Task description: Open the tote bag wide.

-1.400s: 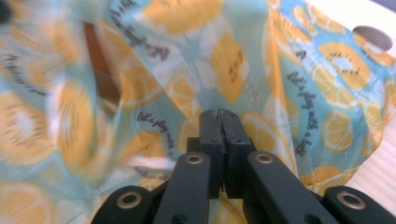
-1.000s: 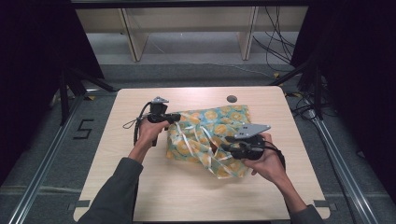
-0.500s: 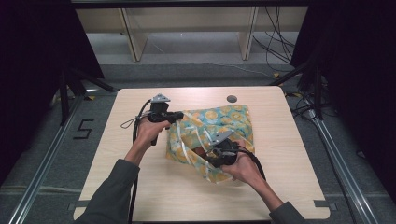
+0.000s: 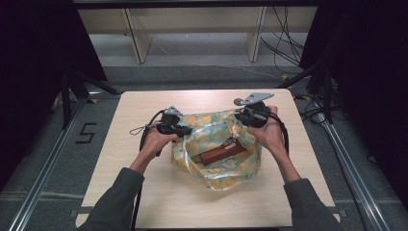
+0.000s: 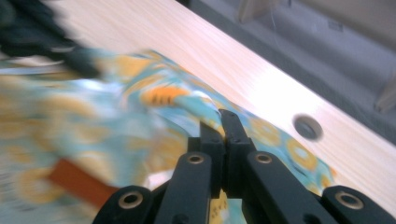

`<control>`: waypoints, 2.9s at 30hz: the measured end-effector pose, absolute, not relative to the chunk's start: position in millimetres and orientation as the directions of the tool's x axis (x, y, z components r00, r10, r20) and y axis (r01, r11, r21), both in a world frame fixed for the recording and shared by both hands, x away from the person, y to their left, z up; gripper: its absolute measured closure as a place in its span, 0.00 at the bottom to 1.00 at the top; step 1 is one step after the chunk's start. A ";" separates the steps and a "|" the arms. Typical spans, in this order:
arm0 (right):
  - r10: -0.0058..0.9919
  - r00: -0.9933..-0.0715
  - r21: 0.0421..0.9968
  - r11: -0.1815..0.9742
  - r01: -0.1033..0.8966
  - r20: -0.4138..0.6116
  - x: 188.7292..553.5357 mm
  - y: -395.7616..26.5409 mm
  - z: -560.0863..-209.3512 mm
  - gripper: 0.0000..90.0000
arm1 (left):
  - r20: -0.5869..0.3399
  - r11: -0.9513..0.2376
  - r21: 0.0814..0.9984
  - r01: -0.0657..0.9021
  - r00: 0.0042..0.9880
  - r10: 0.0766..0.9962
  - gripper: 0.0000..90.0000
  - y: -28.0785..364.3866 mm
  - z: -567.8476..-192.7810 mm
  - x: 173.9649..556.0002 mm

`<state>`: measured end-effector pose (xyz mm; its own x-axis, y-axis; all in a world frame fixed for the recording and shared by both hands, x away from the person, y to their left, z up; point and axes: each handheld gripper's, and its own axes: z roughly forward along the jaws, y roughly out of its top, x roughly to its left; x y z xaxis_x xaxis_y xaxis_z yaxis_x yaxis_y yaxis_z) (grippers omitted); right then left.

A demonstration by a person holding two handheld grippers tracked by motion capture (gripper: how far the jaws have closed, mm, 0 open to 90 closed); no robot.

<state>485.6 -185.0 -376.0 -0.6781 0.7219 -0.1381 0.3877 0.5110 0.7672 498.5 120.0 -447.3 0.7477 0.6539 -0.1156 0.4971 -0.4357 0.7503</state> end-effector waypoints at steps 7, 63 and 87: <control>0.769 -0.631 0.669 0.521 0.531 -0.099 534.8 -195.9 -425.2 1.00 | -0.105 -0.433 0.754 0.494 0.741 0.663 0.66 119.6 -436.6 494.7; 0.756 -0.654 0.784 0.394 0.479 0.019 484.1 -223.8 -354.4 0.71 | -0.079 -0.403 0.830 0.385 0.797 0.599 0.99 86.6 -410.9 476.5; 0.533 -0.845 0.436 0.751 0.496 0.044 403.2 -176.8 -476.8 1.00 | -0.256 -0.242 0.804 0.542 0.684 0.683 0.99 100.1 -399.5 533.2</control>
